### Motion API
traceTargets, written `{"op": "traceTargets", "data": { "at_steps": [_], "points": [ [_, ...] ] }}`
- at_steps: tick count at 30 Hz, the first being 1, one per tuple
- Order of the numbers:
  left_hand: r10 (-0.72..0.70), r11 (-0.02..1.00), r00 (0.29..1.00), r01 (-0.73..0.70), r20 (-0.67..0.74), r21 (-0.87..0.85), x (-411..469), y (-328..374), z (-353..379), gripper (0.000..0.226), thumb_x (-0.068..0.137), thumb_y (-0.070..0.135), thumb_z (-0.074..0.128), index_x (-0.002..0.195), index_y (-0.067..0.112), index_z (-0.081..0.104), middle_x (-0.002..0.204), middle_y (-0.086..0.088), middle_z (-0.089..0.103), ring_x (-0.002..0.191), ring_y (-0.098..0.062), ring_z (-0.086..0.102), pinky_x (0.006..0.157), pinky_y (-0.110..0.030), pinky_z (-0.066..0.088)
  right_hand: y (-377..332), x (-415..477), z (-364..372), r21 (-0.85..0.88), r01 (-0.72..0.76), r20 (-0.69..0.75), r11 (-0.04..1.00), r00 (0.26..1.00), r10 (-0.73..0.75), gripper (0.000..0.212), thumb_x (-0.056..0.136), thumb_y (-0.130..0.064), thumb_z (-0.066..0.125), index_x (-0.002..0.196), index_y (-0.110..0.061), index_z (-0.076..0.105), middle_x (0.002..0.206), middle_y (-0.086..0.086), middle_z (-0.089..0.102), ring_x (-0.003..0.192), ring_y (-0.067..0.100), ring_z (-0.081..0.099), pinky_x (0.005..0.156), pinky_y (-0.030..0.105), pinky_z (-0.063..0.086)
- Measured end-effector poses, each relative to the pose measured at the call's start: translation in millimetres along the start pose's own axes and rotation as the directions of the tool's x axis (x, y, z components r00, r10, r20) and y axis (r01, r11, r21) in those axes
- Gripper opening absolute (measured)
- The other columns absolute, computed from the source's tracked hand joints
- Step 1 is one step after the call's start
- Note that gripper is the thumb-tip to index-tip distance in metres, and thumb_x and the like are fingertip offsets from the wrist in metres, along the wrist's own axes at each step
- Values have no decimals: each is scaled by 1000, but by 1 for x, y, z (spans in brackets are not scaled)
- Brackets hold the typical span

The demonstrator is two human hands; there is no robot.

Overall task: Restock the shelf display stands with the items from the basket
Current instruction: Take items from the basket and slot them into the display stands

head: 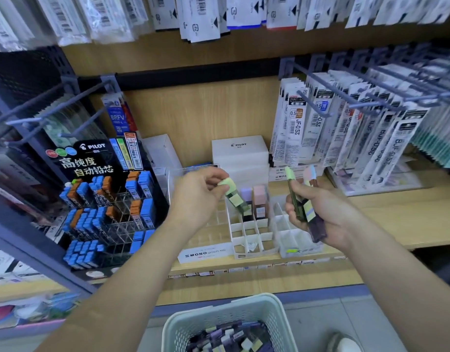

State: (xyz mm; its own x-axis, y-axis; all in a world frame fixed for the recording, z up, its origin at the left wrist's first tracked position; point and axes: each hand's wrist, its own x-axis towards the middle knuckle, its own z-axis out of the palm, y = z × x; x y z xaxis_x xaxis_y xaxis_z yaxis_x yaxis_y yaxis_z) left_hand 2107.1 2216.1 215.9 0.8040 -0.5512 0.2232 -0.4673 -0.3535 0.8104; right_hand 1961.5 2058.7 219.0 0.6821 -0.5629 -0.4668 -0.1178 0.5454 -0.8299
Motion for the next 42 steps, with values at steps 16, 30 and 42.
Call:
{"op": "traceTargets", "data": {
  "at_steps": [16,30,42],
  "points": [
    [136,865,984,-175,116,470,9,-17,33,17,87,25,66,103,19,68,97,-1,71,92,-20,64,82,-31,50,10,-4,7,-50,-53,115,997,992,59,12,92,-5,62,103,-10,58,68,7,68,52,18,65,39,20,44],
    [6,986,999,-14,48,165,14,-6,38,18,91,29,60,91,16,72,78,5,65,70,-12,60,66,-23,41,17,-8,12,-265,38,192,964,981,14,18,90,-9,67,105,-16,58,87,5,65,57,15,67,45,22,50],
    [-118,954,988,141,99,-266,14,12,1,7,87,8,66,87,13,71,77,-12,70,62,-15,62,62,-23,55,16,-8,15,-509,59,67,859,997,-28,22,98,-43,51,97,-21,53,75,8,63,45,17,58,39,17,25]
  ]
}}
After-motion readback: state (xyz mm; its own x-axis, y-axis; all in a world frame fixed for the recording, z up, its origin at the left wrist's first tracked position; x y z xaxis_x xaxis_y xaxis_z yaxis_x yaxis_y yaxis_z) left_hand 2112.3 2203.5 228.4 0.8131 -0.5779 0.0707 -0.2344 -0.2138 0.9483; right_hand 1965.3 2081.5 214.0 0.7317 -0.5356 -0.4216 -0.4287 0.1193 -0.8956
